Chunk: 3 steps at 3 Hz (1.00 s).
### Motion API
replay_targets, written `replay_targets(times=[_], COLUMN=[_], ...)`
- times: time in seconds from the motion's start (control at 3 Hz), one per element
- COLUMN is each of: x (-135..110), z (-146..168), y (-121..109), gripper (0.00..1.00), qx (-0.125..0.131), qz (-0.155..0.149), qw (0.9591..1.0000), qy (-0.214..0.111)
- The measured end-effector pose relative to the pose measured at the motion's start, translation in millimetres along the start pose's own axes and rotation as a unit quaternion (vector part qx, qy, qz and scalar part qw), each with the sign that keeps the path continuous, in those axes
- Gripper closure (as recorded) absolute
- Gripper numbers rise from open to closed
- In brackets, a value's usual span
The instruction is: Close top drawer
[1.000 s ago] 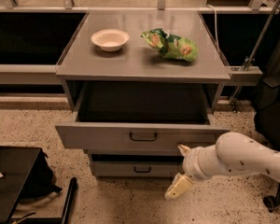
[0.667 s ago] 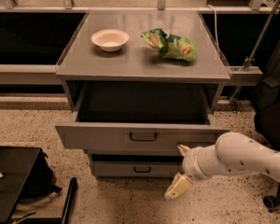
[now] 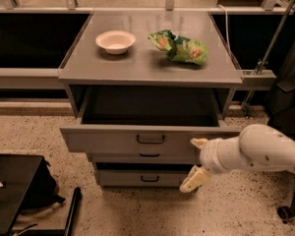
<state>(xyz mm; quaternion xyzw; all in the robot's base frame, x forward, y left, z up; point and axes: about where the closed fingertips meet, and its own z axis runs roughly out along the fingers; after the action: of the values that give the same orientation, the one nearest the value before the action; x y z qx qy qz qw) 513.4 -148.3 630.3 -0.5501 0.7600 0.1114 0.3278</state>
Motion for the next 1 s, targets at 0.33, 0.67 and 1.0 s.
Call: replay_targets(times=[0.33, 0.67, 1.0], x=[-27.3, -53.5, -55.0], z=[-20.4, -27.3, -28.3], y=[-48.7, -115.2, -117.1], gripper=[0.0, 0.0, 0.0], qx=[0.029, 0.047, 0.049], qz=[-0.017, -0.017, -0.018], qw=[0.9994, 0.9987, 0.9986], qy=[-0.009, -0.006, -0.007])
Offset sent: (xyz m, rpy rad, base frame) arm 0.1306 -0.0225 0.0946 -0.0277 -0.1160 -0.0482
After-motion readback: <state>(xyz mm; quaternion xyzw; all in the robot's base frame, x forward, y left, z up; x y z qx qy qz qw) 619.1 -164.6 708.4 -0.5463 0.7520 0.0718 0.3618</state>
